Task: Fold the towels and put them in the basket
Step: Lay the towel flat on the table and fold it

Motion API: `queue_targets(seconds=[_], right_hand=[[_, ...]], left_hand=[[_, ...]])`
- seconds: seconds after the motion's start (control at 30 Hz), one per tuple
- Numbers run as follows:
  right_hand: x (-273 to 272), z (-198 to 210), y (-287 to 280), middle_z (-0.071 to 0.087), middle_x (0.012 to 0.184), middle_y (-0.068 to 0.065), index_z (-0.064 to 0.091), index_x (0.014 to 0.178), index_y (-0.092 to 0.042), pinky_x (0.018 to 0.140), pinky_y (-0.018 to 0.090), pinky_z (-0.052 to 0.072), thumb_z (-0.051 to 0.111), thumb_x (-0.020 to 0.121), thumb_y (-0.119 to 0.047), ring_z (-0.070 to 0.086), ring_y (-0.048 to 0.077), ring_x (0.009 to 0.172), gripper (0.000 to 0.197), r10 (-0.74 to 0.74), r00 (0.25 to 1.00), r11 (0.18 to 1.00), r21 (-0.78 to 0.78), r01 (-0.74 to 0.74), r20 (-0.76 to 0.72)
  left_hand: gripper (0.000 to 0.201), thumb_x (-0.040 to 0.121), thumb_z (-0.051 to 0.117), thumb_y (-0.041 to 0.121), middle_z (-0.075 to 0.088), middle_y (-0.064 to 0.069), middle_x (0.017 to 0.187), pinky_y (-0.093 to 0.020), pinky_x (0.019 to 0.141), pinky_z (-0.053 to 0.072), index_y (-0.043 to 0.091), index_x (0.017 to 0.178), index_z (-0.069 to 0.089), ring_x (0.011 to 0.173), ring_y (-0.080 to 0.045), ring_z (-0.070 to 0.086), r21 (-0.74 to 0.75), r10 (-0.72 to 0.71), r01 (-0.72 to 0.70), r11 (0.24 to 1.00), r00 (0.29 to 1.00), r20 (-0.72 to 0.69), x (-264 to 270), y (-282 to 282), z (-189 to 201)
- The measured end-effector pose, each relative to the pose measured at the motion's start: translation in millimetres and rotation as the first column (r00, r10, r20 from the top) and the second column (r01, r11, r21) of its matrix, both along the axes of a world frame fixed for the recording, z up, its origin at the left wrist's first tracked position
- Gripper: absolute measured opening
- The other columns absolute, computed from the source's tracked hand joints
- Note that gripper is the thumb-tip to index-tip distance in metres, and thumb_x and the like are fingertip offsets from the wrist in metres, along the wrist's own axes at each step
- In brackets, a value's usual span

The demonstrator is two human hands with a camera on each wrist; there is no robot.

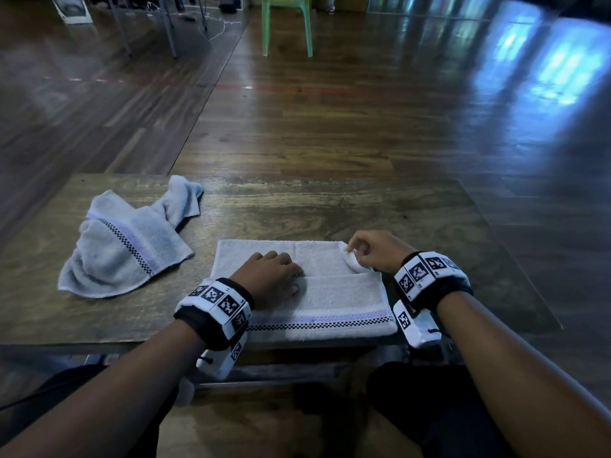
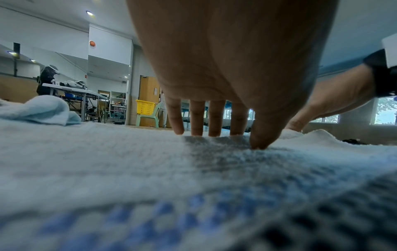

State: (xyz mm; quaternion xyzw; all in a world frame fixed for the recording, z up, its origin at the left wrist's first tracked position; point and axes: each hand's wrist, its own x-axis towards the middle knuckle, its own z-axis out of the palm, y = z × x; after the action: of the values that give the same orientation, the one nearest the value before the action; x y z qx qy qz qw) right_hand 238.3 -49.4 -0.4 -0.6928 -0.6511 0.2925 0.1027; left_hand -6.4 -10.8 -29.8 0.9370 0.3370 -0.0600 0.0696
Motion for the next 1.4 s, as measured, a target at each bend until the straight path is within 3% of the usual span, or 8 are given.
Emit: queue_targets(seconds=[0.33, 0.47, 0.6, 0.7, 0.77, 0.9, 1.2, 1.4], right_hand=[[8.6, -6.4, 9.3, 0.064, 0.082, -0.009, 0.057, 0.080, -0.032, 0.075, 0.037, 0.053, 0.056, 0.086, -0.021, 0.062, 0.014, 0.080, 0.013, -0.081, 0.987, 0.990, 0.123, 0.064, 0.139], [23.7, 0.7, 9.0, 0.062, 0.079, -0.008, 0.057, 0.079, -0.027, 0.072, 0.033, 0.048, 0.054, 0.083, -0.021, 0.060, 0.017, 0.077, 0.008, -0.301, 0.942, 0.938, 0.223, 0.265, 0.150], [42.0, -0.3, 1.2, 0.062, 0.088, -0.006, 0.059, 0.082, -0.028, 0.078, 0.035, 0.048, 0.051, 0.086, -0.021, 0.060, 0.020, 0.085, 0.011, -0.436, 0.879, 0.896, 0.185, 0.404, 0.193], [50.0, -2.2, -3.2, 0.062, 0.087, -0.005, 0.057, 0.079, -0.030, 0.080, 0.033, 0.049, 0.055, 0.087, -0.019, 0.060, 0.018, 0.086, 0.014, -0.321, 0.940, 0.940, 0.160, 0.302, 0.113], [43.5, -0.3, -8.7, 0.064, 0.087, -0.002, 0.063, 0.084, -0.024, 0.072, 0.020, 0.045, 0.060, 0.087, -0.018, 0.059, 0.014, 0.085, 0.007, -0.153, 0.986, 0.984, 0.104, 0.145, 0.069], [28.6, -1.7, -20.0, 0.064, 0.093, -0.001, 0.066, 0.104, -0.017, 0.069, 0.011, 0.039, 0.065, 0.085, -0.028, 0.057, 0.008, 0.082, 0.021, 0.077, 0.994, 0.986, -0.156, -0.063, 0.082], [24.2, -11.1, -16.8, 0.057, 0.081, -0.010, 0.060, 0.087, -0.020, 0.066, 0.015, 0.041, 0.069, 0.082, -0.023, 0.054, 0.009, 0.079, 0.011, 0.076, 0.989, 0.976, -0.211, -0.048, 0.124], [23.3, -8.8, -13.9, 0.059, 0.082, -0.003, 0.054, 0.078, -0.024, 0.068, 0.020, 0.045, 0.066, 0.082, -0.013, 0.056, 0.012, 0.076, 0.017, 0.098, 0.988, 0.974, -0.215, -0.072, 0.115]], left_hand=[[0.042, 0.095, 0.041, 0.040, 0.044, 0.002, 0.135, -0.035, 0.097, 0.035, 0.027, 0.135, 0.042, 0.123, -0.020, 0.041, 0.000, -0.014, 0.014, 1.000, 1.000, -0.024, 0.5, 2.7, -0.4], [0.043, 0.095, 0.041, 0.041, 0.044, 0.002, 0.136, -0.035, 0.097, 0.035, 0.027, 0.135, 0.042, 0.123, -0.020, 0.040, -0.005, -0.020, 0.019, 1.000, 1.000, -0.019, -0.6, 3.8, -1.5], [0.042, 0.095, 0.041, 0.041, 0.044, 0.003, 0.136, -0.034, 0.097, 0.034, 0.028, 0.134, 0.043, 0.123, -0.019, 0.041, -0.005, -0.026, 0.026, 1.000, 1.000, -0.011, -2.4, 3.0, -1.9], [0.039, 0.094, 0.043, 0.041, 0.048, 0.006, 0.134, -0.034, 0.098, 0.034, 0.028, 0.131, 0.047, 0.121, -0.017, 0.045, -0.043, -0.010, 0.010, 0.999, 1.000, 0.001, -7.0, 5.2, 3.3], [0.036, 0.093, 0.044, 0.040, 0.051, 0.005, 0.129, -0.035, 0.096, 0.035, 0.027, 0.126, 0.051, 0.117, -0.016, 0.047, -0.070, 0.016, -0.018, 0.997, 1.000, -0.019, -14.2, 9.7, 9.3], [0.026, 0.090, 0.051, 0.041, 0.058, 0.006, 0.113, -0.031, 0.089, 0.038, 0.027, 0.110, 0.059, 0.102, -0.014, 0.054, -0.135, 0.127, -0.136, 0.982, 0.989, -0.074, -43.1, 21.8, 19.3], [0.017, 0.087, 0.059, 0.038, 0.059, 0.005, 0.105, -0.034, 0.090, 0.043, 0.027, 0.101, 0.058, 0.088, -0.009, 0.049, -0.198, 0.292, -0.309, 0.930, 0.950, -0.109, -111.7, 40.3, 12.3], [0.013, 0.086, 0.061, 0.035, 0.055, 0.009, 0.092, -0.029, 0.082, 0.044, 0.029, 0.091, 0.051, 0.089, -0.013, 0.054, -0.264, 0.275, -0.301, 0.917, 0.952, -0.132, -118.7, 45.8, 15.5]])
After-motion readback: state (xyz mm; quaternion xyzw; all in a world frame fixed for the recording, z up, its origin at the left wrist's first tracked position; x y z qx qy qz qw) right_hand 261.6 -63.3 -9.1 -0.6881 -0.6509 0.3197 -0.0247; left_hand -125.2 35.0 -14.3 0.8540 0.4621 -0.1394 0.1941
